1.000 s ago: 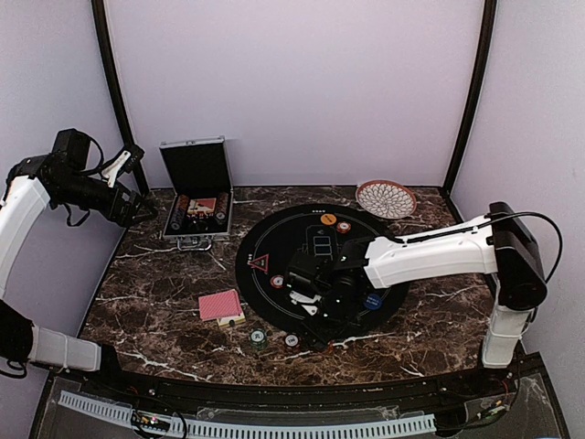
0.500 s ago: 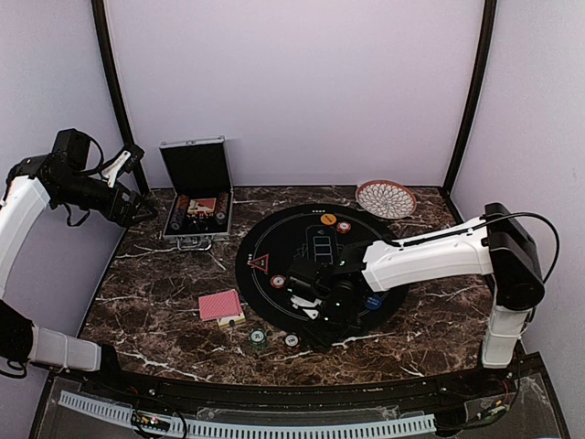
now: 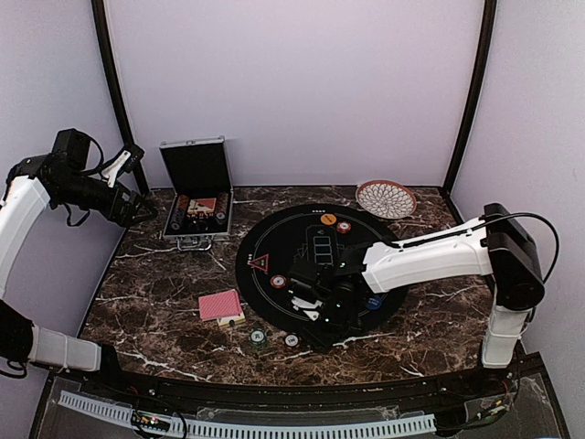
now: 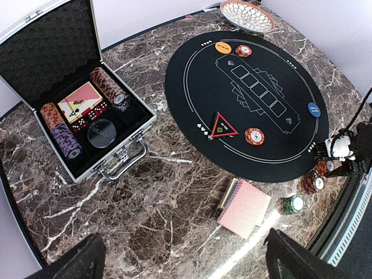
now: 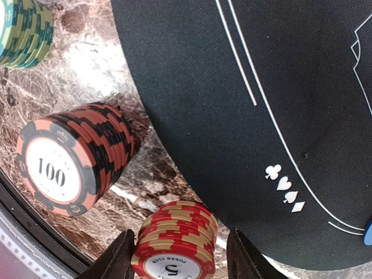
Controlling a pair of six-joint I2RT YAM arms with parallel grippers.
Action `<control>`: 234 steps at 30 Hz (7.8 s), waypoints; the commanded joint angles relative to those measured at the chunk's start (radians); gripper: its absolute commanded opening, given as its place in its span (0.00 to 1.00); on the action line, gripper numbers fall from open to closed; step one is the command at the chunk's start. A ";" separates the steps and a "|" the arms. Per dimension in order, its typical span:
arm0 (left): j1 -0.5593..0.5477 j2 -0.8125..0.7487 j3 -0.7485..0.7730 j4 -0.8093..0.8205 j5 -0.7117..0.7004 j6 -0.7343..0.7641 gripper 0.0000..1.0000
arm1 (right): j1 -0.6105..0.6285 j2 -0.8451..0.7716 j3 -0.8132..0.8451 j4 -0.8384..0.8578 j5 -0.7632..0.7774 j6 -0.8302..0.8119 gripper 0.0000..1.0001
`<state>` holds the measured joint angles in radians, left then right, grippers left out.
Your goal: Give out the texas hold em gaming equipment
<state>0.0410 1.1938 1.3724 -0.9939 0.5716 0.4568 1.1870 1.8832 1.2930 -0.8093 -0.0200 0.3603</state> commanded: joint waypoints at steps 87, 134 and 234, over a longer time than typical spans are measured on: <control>-0.003 -0.007 0.051 -0.042 0.023 0.005 0.99 | -0.138 -0.158 0.033 -0.039 0.109 0.039 0.57; -0.003 -0.011 0.063 -0.049 0.023 0.011 0.99 | 0.042 0.148 0.241 -0.002 -0.048 -0.050 0.61; -0.002 -0.019 0.063 -0.050 0.024 0.020 0.99 | -0.284 0.578 0.984 -0.078 0.098 -0.046 0.14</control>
<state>0.0410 1.1927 1.4078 -1.0210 0.5789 0.4610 0.9092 2.4126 2.2051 -0.9115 0.0750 0.2951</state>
